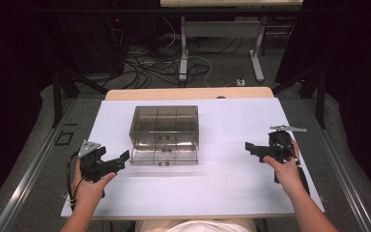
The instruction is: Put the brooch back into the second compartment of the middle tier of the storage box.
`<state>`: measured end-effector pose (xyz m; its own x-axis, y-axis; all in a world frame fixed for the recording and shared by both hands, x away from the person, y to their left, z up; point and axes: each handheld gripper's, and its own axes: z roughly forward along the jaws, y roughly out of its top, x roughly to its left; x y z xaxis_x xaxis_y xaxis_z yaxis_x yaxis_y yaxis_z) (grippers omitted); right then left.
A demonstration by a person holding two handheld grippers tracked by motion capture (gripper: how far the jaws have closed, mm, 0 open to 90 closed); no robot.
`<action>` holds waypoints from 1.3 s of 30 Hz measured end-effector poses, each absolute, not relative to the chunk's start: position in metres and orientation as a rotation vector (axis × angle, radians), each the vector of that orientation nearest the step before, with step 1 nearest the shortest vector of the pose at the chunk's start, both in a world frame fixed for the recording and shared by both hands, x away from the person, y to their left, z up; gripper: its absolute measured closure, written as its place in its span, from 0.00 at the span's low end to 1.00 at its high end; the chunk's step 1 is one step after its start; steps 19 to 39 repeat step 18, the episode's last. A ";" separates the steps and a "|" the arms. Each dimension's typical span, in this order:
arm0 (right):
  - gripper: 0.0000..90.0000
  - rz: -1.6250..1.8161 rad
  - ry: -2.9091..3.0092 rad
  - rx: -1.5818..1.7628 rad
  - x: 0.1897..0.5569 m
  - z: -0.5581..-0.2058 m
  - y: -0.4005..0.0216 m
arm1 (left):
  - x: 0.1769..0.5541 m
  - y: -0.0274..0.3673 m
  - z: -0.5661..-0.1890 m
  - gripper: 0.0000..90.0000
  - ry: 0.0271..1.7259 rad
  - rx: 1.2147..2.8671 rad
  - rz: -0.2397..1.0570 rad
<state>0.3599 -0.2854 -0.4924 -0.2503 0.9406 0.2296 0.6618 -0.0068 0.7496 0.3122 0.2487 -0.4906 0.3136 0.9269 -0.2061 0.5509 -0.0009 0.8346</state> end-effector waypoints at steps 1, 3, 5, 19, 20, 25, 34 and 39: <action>0.00 1.133 1.921 1.676 0.360 -0.494 -0.286 | 0.312 0.249 -0.491 0.06 1.353 1.673 0.521; 0.00 1.122 1.918 1.680 0.359 -0.497 -0.288 | 0.312 0.249 -0.491 0.06 1.352 1.673 0.520; 0.00 1.126 1.907 1.684 0.359 -0.499 -0.291 | 0.312 0.249 -0.490 0.06 1.350 1.674 0.519; 0.00 1.115 1.885 1.739 0.358 -0.503 -0.300 | 0.313 0.249 -0.491 0.06 1.352 1.670 0.518; 0.00 1.115 1.885 1.739 0.358 -0.503 -0.300 | 0.313 0.249 -0.491 0.06 1.352 1.670 0.518; 0.00 1.115 1.885 1.739 0.358 -0.503 -0.300 | 0.313 0.249 -0.491 0.06 1.352 1.670 0.518; 0.00 1.115 1.885 1.739 0.358 -0.503 -0.300 | 0.313 0.249 -0.491 0.06 1.352 1.670 0.518; 0.00 1.115 1.885 1.739 0.358 -0.503 -0.300 | 0.313 0.249 -0.491 0.06 1.352 1.670 0.518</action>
